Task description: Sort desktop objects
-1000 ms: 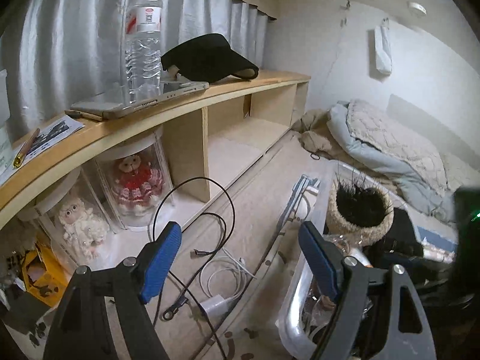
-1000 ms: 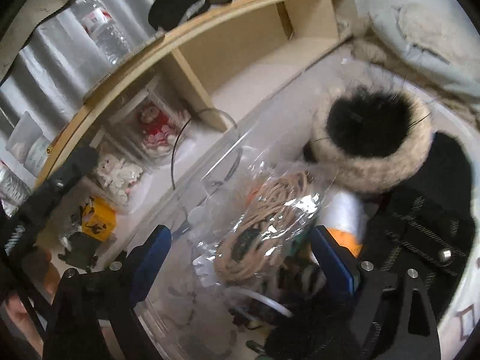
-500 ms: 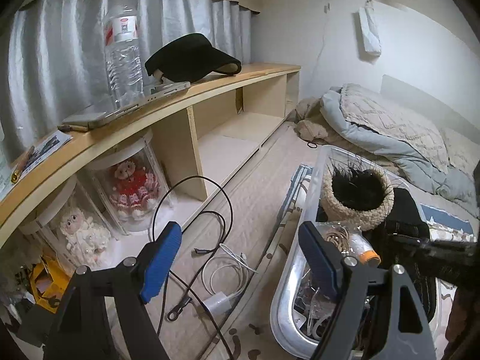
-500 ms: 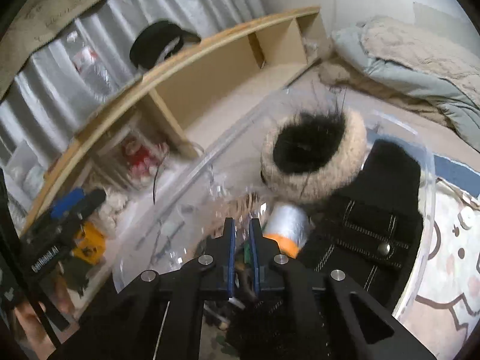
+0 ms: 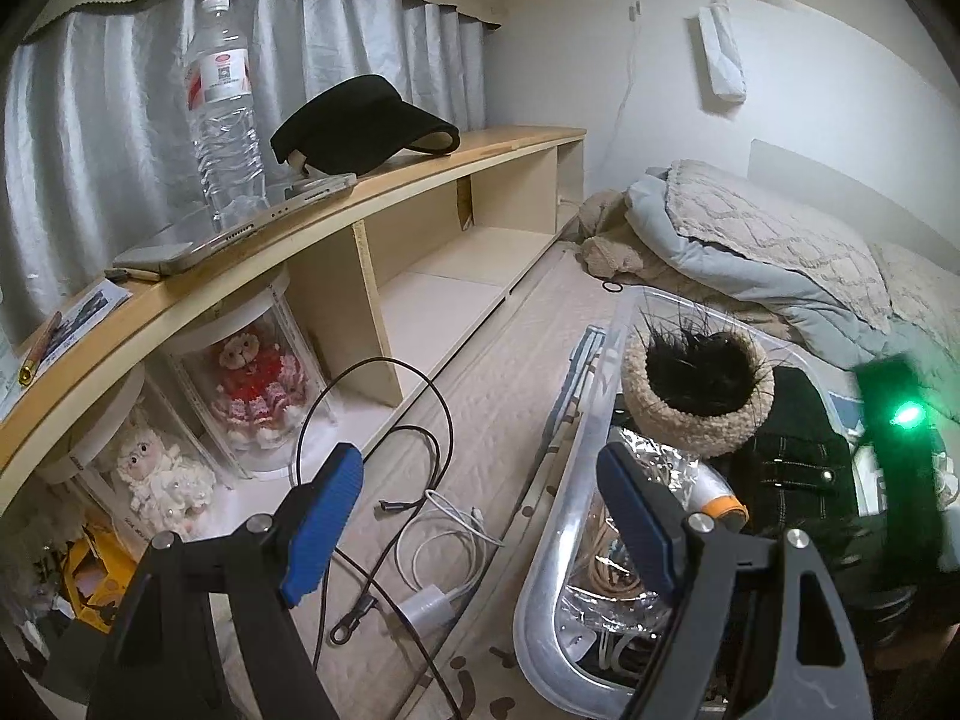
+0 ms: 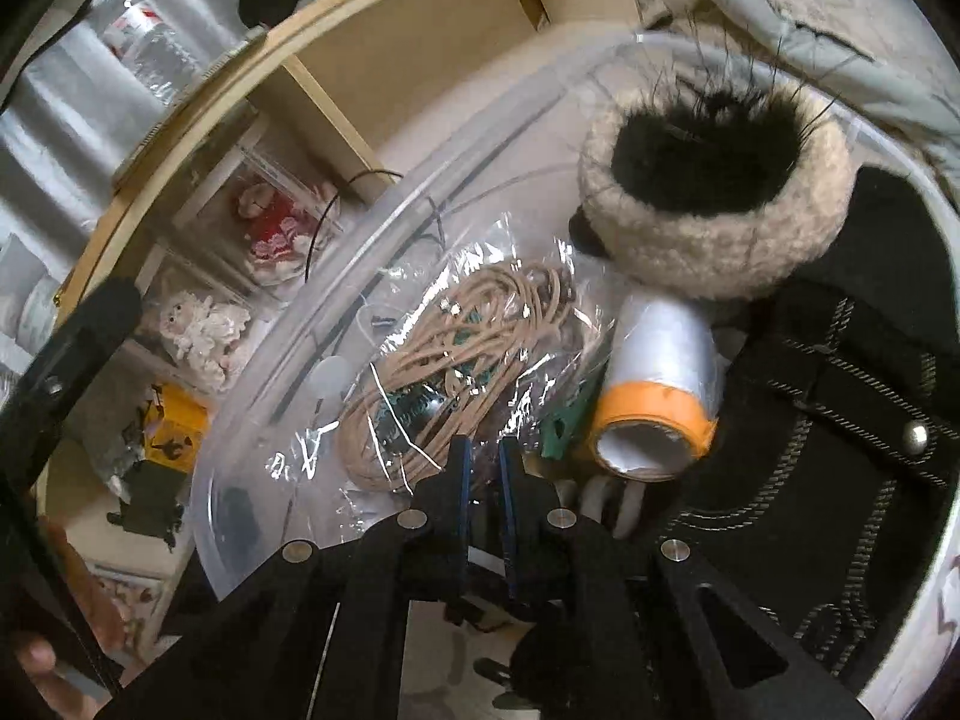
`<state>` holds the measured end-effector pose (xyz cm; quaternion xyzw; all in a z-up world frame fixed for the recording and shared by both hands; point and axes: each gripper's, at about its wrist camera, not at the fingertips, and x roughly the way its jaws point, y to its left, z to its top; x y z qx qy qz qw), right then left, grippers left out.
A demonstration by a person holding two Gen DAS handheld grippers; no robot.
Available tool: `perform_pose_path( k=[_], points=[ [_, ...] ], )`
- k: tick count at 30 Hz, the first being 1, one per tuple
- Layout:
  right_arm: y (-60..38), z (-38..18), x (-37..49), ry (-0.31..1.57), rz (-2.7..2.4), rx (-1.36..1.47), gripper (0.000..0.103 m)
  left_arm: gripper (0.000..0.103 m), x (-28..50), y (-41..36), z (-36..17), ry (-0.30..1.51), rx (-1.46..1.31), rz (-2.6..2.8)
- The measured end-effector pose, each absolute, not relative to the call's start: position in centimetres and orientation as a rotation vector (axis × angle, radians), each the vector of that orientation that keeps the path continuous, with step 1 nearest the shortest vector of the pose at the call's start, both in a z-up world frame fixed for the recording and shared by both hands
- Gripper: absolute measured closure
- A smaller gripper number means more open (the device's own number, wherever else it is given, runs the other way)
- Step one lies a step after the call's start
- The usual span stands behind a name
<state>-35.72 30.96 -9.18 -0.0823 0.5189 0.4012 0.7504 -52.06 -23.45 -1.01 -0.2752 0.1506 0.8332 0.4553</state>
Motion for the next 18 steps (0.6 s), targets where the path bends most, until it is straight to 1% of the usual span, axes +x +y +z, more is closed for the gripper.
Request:
perform_pose_path(
  k=[7,14,15,17,18],
  points=[
    [25.9,-3.6,-36.2,0.931,0.948,-0.091,0.093,0.023,-50.9,-23.6,-0.3,0.364,-0.668,2.038],
    [20.5,1.1,-37.5,0.719,0.936,-0.070,0.093,0.022,-48.1,-24.1,1.9,0.355,-0.618,2.031],
    [19.8,1.6,-37.8,0.700,0.935,-0.072,0.093,0.021,-47.8,-24.2,2.3,0.350,-0.612,2.029],
    [19.0,2.2,-38.2,0.667,0.926,-0.083,0.093,0.009,-46.8,-24.6,3.1,0.334,-0.588,2.029],
    [18.3,2.5,-38.5,0.645,0.918,-0.092,0.093,0.007,-46.4,-24.8,3.5,0.326,-0.573,2.028]
  ],
)
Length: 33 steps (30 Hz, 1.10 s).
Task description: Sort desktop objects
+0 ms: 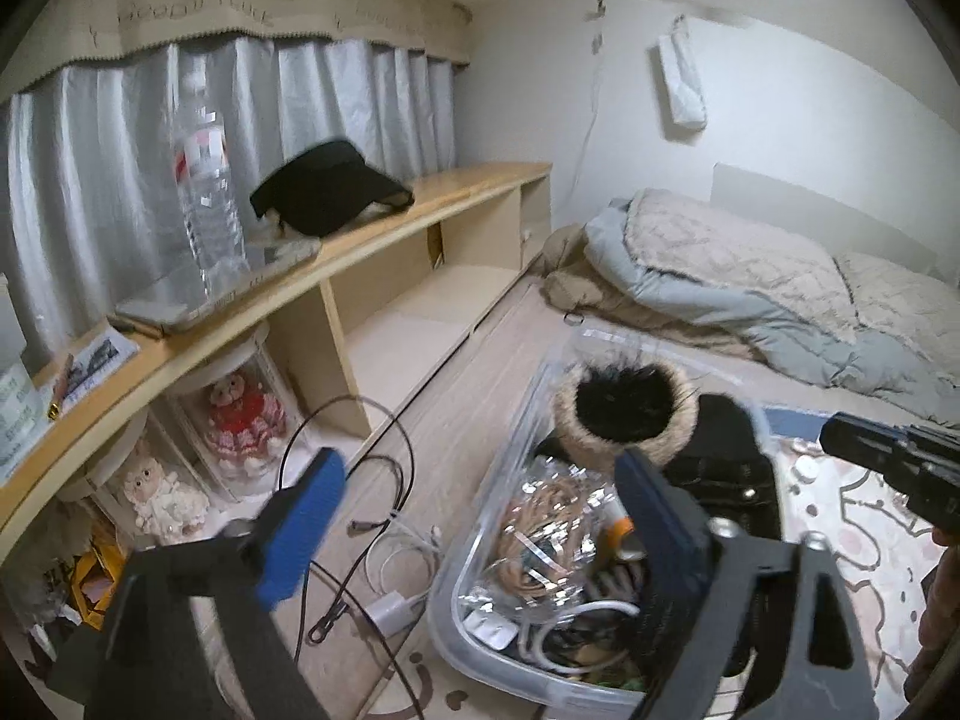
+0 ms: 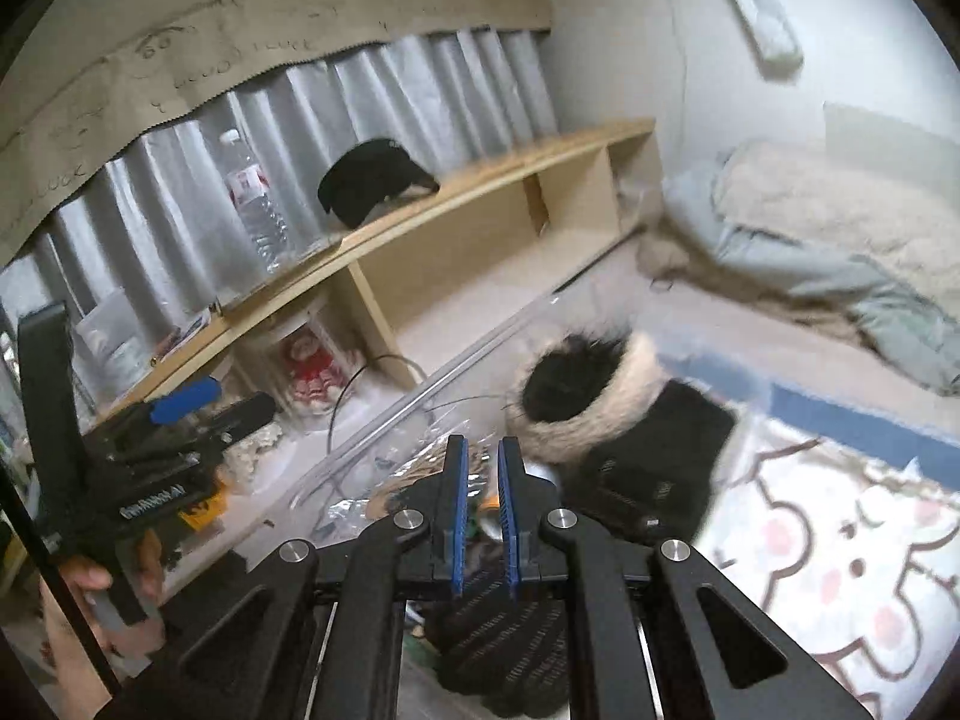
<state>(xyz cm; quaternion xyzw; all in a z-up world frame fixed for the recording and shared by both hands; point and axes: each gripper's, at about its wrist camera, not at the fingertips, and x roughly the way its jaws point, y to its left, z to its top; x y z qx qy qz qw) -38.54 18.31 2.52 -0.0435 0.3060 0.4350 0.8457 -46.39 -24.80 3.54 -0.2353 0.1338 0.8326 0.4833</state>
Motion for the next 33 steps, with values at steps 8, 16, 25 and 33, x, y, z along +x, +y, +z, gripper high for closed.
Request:
perform_pose_path(
  k=[8,16,25,33],
  points=[
    [13.5,4.3,-41.0,0.489,0.842,-0.138,0.000,0.000,-42.6,-25.9,6.3,0.276,-0.526,1.963],
    [9.5,5.4,-43.5,0.395,0.798,-0.183,0.000,0.000,-37.0,-27.2,7.6,0.324,-0.401,1.943],
    [4.4,5.6,-45.4,0.369,0.792,-0.158,0.000,0.000,-32.8,-28.9,7.1,0.324,-0.348,1.890],
    [0.8,4.1,-46.6,0.361,0.767,-0.123,0.000,0.000,-30.6,-29.5,5.3,0.331,-0.370,1.853]
  ],
)
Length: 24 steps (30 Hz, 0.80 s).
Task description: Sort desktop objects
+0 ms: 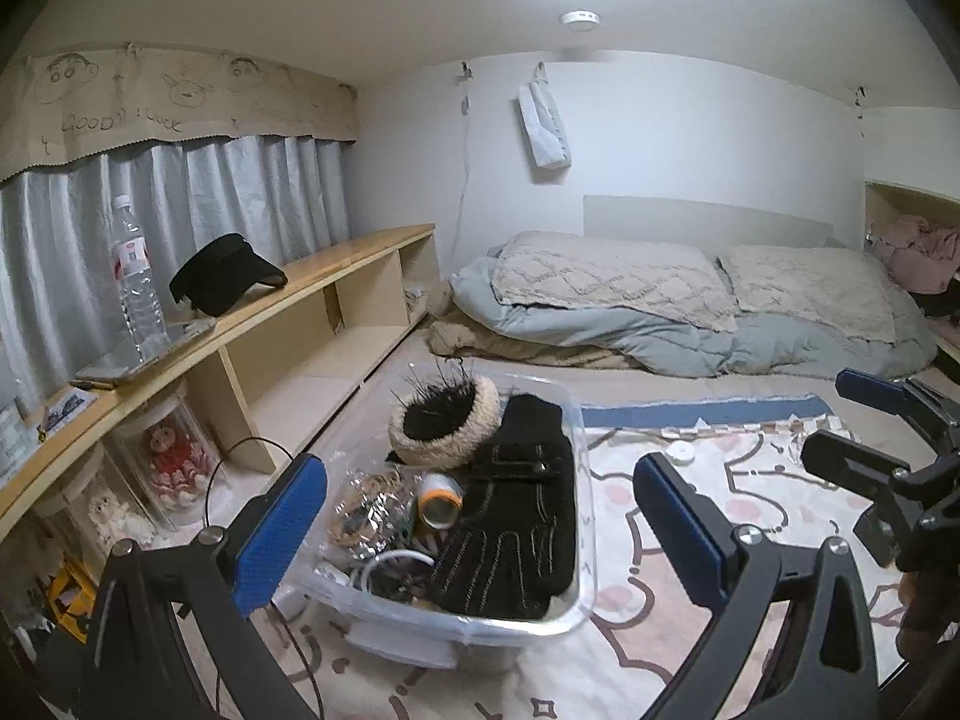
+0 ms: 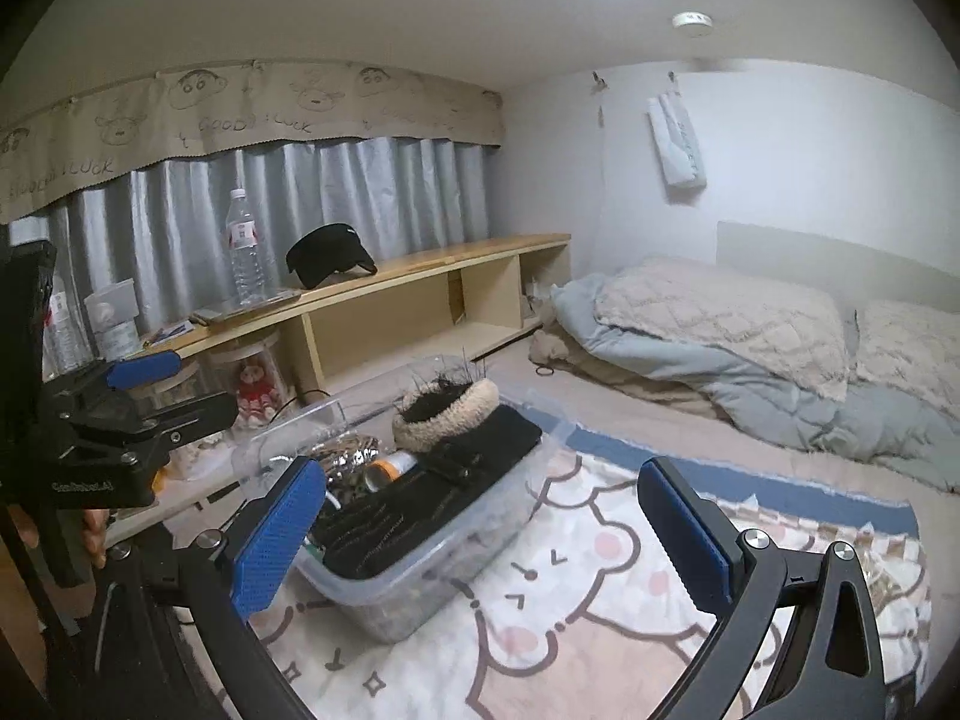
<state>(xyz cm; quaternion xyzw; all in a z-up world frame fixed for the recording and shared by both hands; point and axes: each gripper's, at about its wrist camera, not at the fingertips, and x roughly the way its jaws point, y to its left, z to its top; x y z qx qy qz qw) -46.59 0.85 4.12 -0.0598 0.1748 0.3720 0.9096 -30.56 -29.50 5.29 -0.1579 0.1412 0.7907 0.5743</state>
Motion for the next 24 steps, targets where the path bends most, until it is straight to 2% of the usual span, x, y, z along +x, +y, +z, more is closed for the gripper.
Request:
perform_pose_path(
  k=[12,24],
  points=[
    [-1.9,2.4,-48.1,0.362,0.744,-0.153,0.000,0.000,-27.1,-30.3,2.7,0.418,-0.349,1.822],
    [-2.5,1.0,-48.4,0.401,0.735,-0.193,0.000,0.000,-26.5,-31.8,1.6,0.416,-0.356,1.800]
  ],
)
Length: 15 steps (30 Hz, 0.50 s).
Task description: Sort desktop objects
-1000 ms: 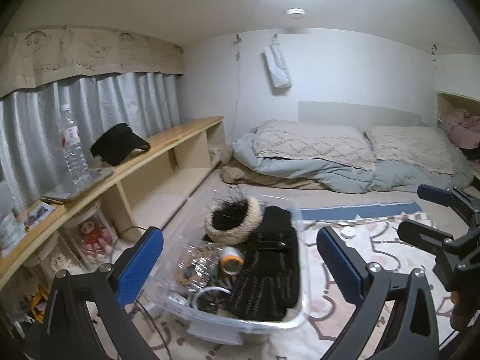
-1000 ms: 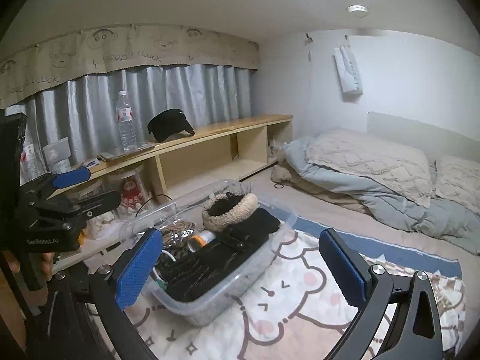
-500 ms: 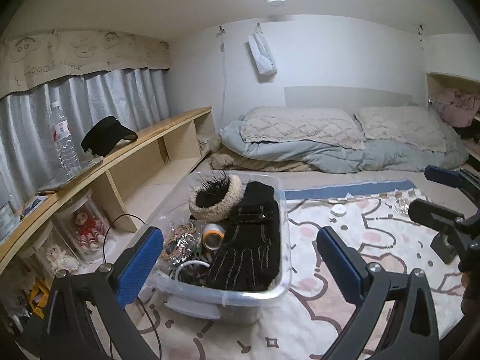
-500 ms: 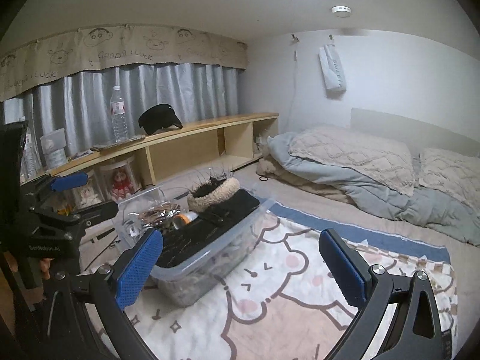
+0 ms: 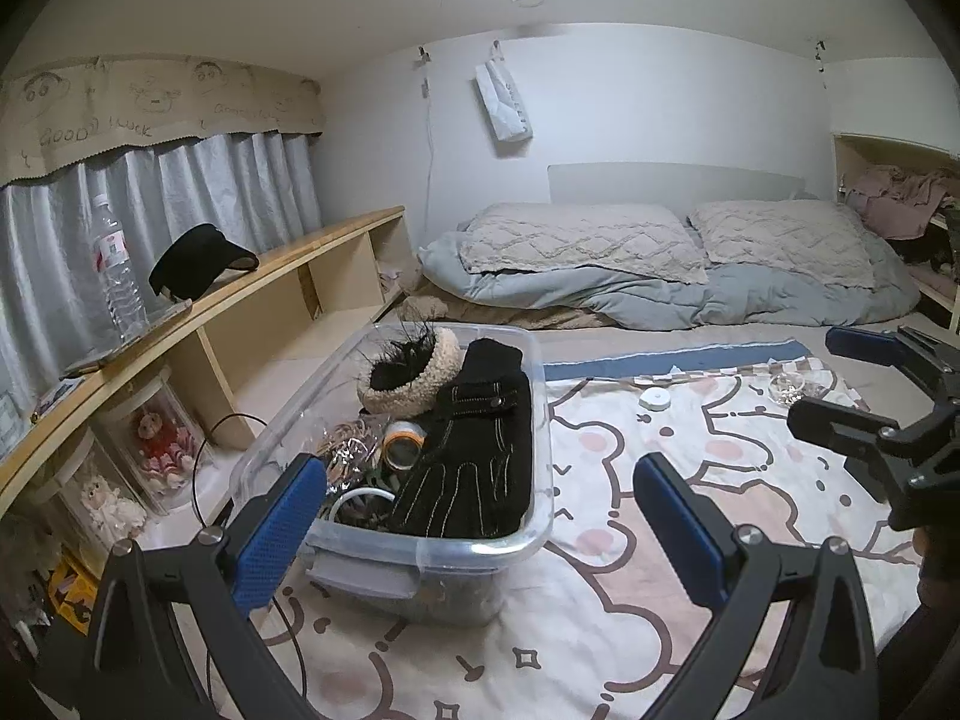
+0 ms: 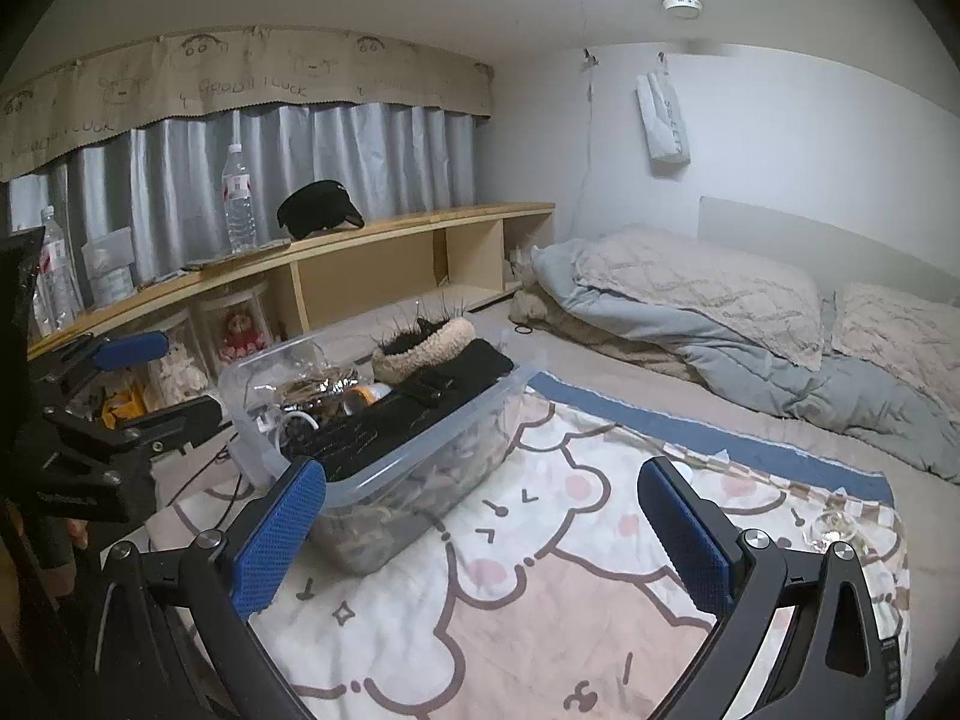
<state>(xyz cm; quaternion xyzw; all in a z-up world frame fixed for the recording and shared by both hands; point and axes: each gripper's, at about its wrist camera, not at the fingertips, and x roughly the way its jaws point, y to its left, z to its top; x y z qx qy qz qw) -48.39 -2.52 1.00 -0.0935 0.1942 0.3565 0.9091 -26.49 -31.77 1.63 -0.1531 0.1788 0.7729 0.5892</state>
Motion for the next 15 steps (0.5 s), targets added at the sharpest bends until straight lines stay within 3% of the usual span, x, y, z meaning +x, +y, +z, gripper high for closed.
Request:
perform_pose_path(
  k=[15],
  points=[
    [-1.91,0.27,-48.41,0.421,0.743,-0.220,0.000,0.000,-26.87,-31.93,1.07,0.426,-0.378,1.796]
  ],
)
